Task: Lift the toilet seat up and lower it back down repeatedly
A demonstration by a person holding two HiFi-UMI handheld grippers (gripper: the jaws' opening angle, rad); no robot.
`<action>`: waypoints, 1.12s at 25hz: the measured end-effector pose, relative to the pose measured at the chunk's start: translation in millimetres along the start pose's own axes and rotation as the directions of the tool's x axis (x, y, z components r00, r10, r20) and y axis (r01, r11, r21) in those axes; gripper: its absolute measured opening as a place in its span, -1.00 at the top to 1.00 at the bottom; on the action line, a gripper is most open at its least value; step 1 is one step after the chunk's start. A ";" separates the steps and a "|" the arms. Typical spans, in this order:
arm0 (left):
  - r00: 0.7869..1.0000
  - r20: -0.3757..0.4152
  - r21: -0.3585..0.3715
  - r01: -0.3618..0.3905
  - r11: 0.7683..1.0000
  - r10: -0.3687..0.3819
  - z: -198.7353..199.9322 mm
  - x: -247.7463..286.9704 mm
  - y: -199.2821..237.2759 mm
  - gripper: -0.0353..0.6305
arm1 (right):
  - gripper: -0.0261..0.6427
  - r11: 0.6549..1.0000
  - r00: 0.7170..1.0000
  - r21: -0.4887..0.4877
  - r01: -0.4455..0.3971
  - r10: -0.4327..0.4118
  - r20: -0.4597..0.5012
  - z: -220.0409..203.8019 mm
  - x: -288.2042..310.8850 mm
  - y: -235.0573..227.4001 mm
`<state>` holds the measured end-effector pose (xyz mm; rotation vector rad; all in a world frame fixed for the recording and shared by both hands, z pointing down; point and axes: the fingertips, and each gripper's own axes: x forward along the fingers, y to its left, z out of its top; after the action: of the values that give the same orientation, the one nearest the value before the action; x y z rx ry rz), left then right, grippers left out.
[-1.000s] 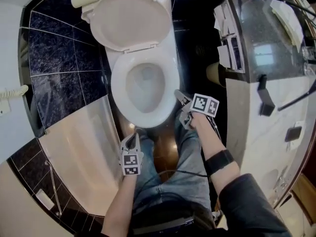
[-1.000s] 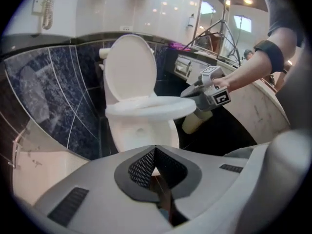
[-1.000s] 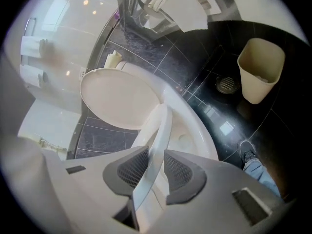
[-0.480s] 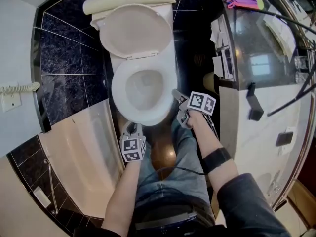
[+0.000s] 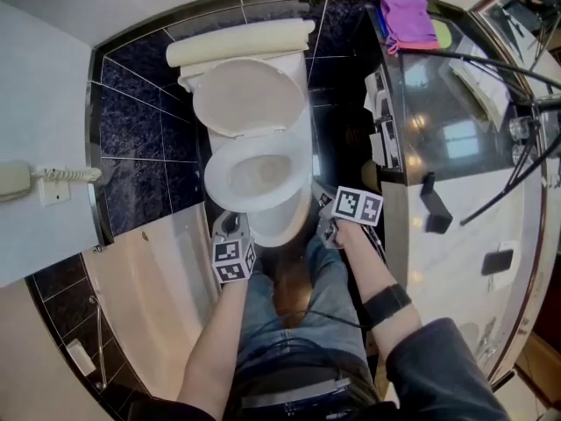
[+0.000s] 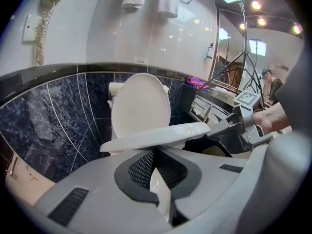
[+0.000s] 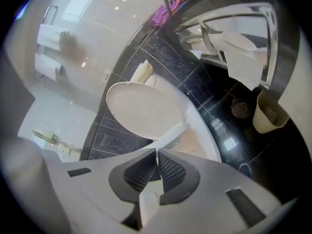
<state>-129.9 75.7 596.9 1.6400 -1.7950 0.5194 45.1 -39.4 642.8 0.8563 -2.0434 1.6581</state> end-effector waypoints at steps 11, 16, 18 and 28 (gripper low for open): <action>0.990 0.122 0.070 -0.075 0.995 0.066 113.8 46.1 24.9 0.89 | 0.91 0.928 0.997 -0.373 0.009 0.018 0.069 41.3 -28.8 50.8; 0.987 0.141 0.093 -0.089 0.992 0.076 156.1 70.6 33.7 0.89 | 0.91 0.855 0.998 -0.518 0.014 0.016 0.053 56.7 -31.3 67.6; 0.984 0.156 0.105 -0.103 0.989 0.086 171.0 83.6 40.9 0.89 | 0.91 0.821 0.999 -0.570 0.024 0.007 0.053 64.6 -32.3 74.1; 0.978 0.172 0.132 -0.144 0.981 0.120 224.5 124.1 60.6 0.89 | 0.91 0.733 0.998 -0.679 0.033 0.007 0.056 94.3 -43.9 93.8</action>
<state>-234.2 -156.9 529.7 1.7100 -2.0393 0.6014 24.2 -109.5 523.3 0.6372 -2.4091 0.7367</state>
